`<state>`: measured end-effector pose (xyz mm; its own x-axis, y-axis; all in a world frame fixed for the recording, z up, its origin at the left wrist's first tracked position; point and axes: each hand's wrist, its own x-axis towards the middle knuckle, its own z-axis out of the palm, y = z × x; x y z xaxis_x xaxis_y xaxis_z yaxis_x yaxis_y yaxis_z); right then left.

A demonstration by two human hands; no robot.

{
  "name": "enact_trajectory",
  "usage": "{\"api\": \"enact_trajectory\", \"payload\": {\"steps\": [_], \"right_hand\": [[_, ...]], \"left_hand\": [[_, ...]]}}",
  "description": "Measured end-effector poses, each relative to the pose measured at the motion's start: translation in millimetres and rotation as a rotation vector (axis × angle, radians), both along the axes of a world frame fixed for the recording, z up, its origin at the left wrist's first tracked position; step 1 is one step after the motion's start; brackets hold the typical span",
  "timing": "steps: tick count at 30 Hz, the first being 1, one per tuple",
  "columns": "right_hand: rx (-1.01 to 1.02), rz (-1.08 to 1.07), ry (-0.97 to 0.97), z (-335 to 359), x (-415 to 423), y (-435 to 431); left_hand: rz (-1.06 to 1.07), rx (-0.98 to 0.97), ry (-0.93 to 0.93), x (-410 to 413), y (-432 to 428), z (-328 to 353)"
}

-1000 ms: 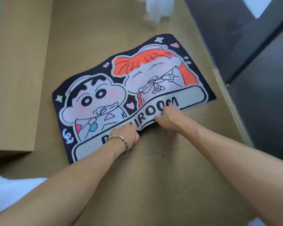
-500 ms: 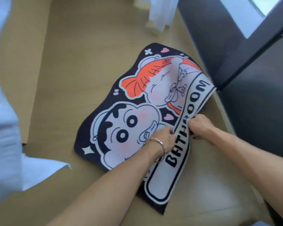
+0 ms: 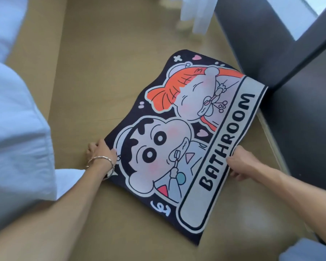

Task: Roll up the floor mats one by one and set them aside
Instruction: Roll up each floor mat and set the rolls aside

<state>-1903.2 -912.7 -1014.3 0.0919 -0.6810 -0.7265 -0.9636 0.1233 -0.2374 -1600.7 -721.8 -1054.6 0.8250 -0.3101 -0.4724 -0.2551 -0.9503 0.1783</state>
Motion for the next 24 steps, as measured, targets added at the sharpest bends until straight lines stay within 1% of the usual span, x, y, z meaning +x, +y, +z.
{"api": "enact_trajectory", "payload": {"steps": [3,5,7,9,11,12,14,16,18,20,22,24], "right_hand": [[-0.029,-0.032,-0.04,1,7,-1],[-0.069,-0.02,-0.032,5,16,-2],[-0.189,0.033,-0.035,9,29,-8],[-0.321,0.026,-0.076,13,46,-20],[-0.358,0.05,-0.073,10,63,-34],[-0.341,0.113,-0.048,6,71,-36],[-0.288,0.323,-0.03,-3,80,-25],[-0.25,0.588,-0.043,-11,79,3],[-0.269,0.878,-0.103,-16,72,34],[-0.29,1.09,-0.141,-23,61,55],[-0.29,1.15,-0.116,-32,50,61],[-0.329,1.152,-0.105,-33,43,55]], "left_hand": [[0.072,-0.047,0.019,1,0,4],[0.091,-0.027,0.015,-4,4,8],[0.151,-0.025,-0.016,-11,11,13],[0.207,-0.051,-0.042,-16,16,16],[0.212,-0.087,-0.059,-15,21,15],[0.18,-0.11,-0.071,-14,23,13],[0.043,-0.133,-0.102,-17,26,12],[-0.128,-0.12,-0.134,-28,30,9],[-0.381,-0.04,-0.149,-46,33,3],[-0.661,0.033,-0.125,-70,34,-2],[-0.837,0.043,-0.092,-90,29,-4],[-0.865,0.0,-0.125,-96,22,-5]]}}
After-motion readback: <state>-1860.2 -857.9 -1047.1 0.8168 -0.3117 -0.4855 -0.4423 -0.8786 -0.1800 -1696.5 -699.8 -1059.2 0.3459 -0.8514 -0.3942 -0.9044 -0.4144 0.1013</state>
